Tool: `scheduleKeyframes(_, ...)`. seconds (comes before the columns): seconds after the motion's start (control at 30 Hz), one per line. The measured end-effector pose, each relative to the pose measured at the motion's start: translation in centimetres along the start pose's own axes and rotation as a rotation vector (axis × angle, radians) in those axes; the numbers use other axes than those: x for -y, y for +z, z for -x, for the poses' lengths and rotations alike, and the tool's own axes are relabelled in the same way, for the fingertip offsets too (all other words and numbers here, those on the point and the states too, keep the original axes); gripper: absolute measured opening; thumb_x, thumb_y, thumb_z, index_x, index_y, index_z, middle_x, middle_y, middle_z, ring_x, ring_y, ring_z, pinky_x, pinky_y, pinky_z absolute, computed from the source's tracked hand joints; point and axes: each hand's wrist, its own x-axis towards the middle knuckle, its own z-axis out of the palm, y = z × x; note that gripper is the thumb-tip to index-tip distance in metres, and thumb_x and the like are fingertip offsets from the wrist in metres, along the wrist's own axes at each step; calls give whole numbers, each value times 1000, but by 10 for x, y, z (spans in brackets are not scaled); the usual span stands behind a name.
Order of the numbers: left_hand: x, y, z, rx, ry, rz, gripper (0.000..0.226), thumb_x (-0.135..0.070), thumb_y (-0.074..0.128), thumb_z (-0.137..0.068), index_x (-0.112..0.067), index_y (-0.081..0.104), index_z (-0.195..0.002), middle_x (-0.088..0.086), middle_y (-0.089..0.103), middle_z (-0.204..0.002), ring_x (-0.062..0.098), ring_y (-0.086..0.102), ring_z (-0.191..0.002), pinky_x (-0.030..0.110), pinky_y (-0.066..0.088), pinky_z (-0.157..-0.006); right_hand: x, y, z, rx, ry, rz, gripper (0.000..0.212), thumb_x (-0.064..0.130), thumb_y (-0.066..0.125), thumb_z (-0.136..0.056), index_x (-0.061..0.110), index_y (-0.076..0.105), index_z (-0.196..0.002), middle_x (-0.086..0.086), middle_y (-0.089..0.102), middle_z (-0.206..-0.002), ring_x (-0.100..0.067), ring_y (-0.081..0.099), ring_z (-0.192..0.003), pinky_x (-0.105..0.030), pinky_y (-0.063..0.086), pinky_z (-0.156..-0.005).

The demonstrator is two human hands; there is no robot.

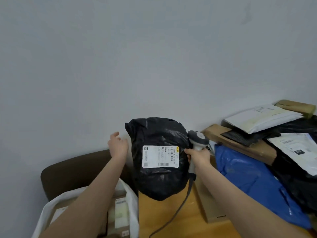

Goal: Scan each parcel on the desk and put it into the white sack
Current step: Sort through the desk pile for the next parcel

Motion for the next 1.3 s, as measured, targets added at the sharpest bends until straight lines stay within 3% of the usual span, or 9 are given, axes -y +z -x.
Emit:
scheduleKeyframes(0.07, 4, -12, 2, -71, 373, -285, 49, -14, 57, -92, -20, 43, -139, 7, 44, -138, 23, 46, -124, 37, 40, -104, -1, 9, 2, -2, -81, 166, 32, 5, 75, -77, -1, 59, -104, -11, 65, -77, -25, 63, -72, -40, 55, -77)
scheduleKeyframes(0.17, 2, -10, 5, 215, 618, -521, 71, -39, 67, -84, -25, 36, -145, 2, 38, -148, 23, 34, -136, 41, 30, -113, -2, 23, 13, 59, -190, 382, 32, 9, 75, -76, 9, 58, -102, -12, 68, -91, -30, 66, -87, -44, 55, -82)
scheduleKeyframes(0.3, 7, -5, 18, 588, 449, -688, 66, -41, 73, -79, -27, 46, -138, -3, 56, -134, 20, 51, -124, 38, 42, -101, -7, 31, 26, 127, -271, 505, 36, 10, 73, -73, 10, 59, -105, -11, 69, -96, -30, 66, -89, -43, 55, -81)
scheduleKeyframes(0.4, 23, -5, 25, 569, 395, -622, 15, -31, 72, -82, -18, 66, -88, 1, 68, -88, 23, 64, -91, 29, 44, -72, -8, 29, 28, 147, -290, 514, 37, 11, 72, -75, 11, 57, -108, -10, 68, -99, -28, 65, -91, -42, 55, -83)
scheduleKeyframes(0.5, 36, -9, 31, 475, 290, -514, 26, -26, 71, -84, -17, 57, -64, -2, 58, -64, 18, 57, -68, 26, 39, -58, -11, 24, 32, 140, -305, 451, 30, 16, 73, -79, 16, 56, -104, -8, 68, -98, -28, 65, -92, -42, 55, -83)
scheduleKeyframes(0.67, 61, -20, 32, 312, 47, -80, 8, -14, 69, -86, -16, 63, -92, 1, 66, -88, 27, 64, -93, 46, 53, -87, -22, 6, 50, 200, -150, 212, 16, 16, 70, -86, 9, 62, -98, -6, 71, -78, -17, 66, -65, -34, 58, -69)
scheduleKeyframes(0.83, 76, -18, 41, 254, -122, 137, 14, -10, 63, -90, -7, 60, -104, 9, 65, -100, 27, 62, -96, 38, 55, -76, -45, -3, 82, 282, 2, 151, 8, 7, 66, -88, -1, 64, -88, -8, 61, -55, -16, 54, -45, -27, 47, -48)
scheduleKeyframes(0.97, 91, -13, 45, 214, -175, 167, 11, -10, 66, -88, -8, 62, -98, 12, 67, -102, 29, 63, -97, 45, 54, -87, -52, -4, 102, 353, 25, 149, 5, 5, 64, -87, 0, 63, -88, -9, 60, -54, -15, 51, -43, -25, 44, -46)
scheduleKeyframes(1.3, 106, -10, 52, 180, -285, 328, 18, -2, 62, -89, -2, 59, -107, 10, 65, -94, 24, 63, -85, 40, 53, -82, -56, -9, 111, 438, 92, 162, 8, 3, 61, -85, -5, 63, -82, -11, 57, -53, -16, 46, -42, -25, 40, -43)
